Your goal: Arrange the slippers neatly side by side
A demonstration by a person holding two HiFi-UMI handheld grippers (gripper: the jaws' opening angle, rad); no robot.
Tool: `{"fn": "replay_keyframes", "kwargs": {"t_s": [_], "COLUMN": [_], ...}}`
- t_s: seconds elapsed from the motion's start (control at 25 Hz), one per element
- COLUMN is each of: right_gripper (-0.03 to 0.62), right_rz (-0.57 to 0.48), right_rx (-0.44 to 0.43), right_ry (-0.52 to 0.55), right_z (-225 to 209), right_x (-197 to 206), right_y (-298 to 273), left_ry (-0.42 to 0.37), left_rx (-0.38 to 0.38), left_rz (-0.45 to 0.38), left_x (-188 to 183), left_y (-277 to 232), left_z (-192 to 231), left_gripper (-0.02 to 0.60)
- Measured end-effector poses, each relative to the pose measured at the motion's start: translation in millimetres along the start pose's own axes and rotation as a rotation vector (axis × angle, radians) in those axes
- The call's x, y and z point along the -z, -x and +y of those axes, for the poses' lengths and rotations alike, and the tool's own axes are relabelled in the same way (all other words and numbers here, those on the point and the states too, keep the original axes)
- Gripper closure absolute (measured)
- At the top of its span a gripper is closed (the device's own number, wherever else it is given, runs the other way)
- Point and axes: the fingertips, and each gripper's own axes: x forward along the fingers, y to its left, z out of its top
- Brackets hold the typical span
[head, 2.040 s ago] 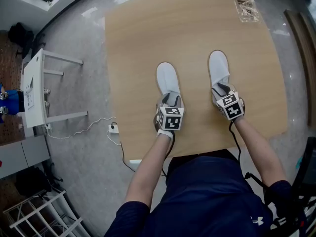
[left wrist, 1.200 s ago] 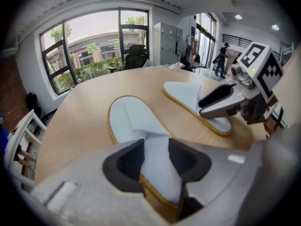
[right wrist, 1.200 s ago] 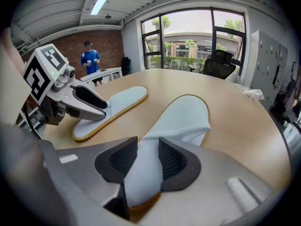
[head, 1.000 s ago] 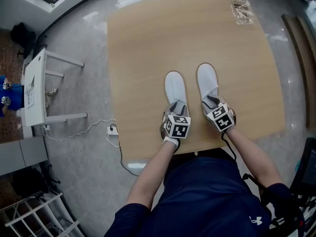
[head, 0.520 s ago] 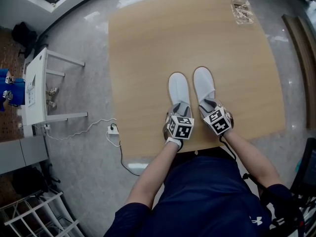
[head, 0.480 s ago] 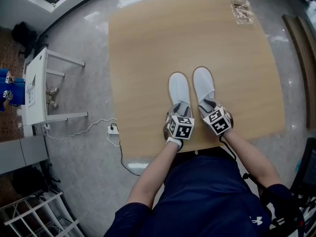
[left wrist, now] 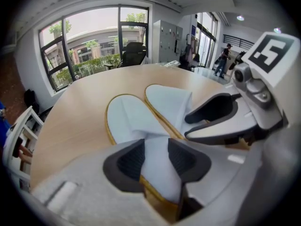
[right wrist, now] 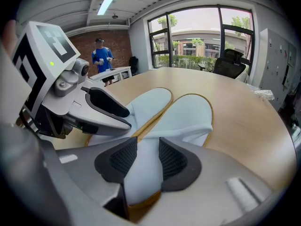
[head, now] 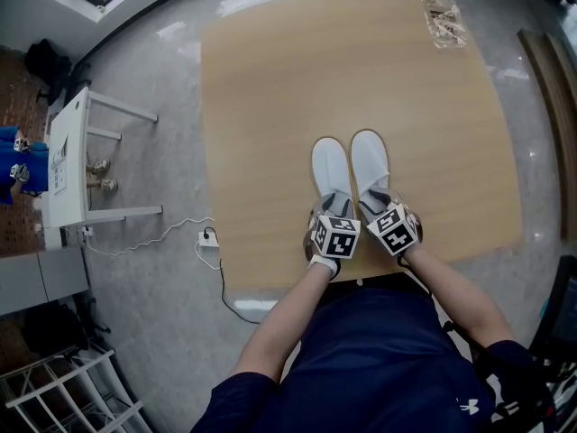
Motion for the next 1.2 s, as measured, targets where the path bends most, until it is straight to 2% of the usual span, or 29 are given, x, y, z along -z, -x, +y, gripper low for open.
{"fn": "replay_keyframes", "kwargs": {"t_s": [0.2,0.32,0.4,0.52,0.64,0.76,0.84,0.96,1.2], "right_gripper": [0.442,0.487,0.488,0.487,0.476,0.473,0.473,0.473,0.479], "right_rz": [-0.003,-0.050,-0.083,-0.131,-0.209,-0.298,-0.363,-0.461,-0.628], "right_rx": [-0.028,-0.037,-0.045,-0.079,-0.108,-0.100,-0.088,-0.081,-0.052], "right_ry": [-0.051,-0.086,-0.114,-0.189,-0.273,-0.340,-0.358,-0.359,-0.277], "right_z": [-5,-4,-8,-16,-17,-15,-17,-22,-14], "right_x": [5,-10,-19,-28,-56,-85,-106,-139,-206], "right_y": [-1,8,21,40,66,104,126,150,196], "left_ry": [0.005,0.009,0.030,0.139,0.270,0.331,0.327,0.280,0.198], "left_rx": [0.019,0.019,0.031,0.094,0.182,0.229,0.229,0.204,0.171], "left_rz": [-0.004,-0.062,-0.113,-0.178,-0.275,-0.372,-0.438,-0.526,-0.664], "left_x": [-6,-21,-34,-51,-76,-102,-116,-138,-166], "left_y": [-1,19,36,65,112,166,188,210,244], "left_z": [-3,0,-3,-12,-12,-11,-7,-1,9], "left_gripper": [0.423,0.423,0.423,0.423,0.431,0.434,0.434,0.434,0.434]}}
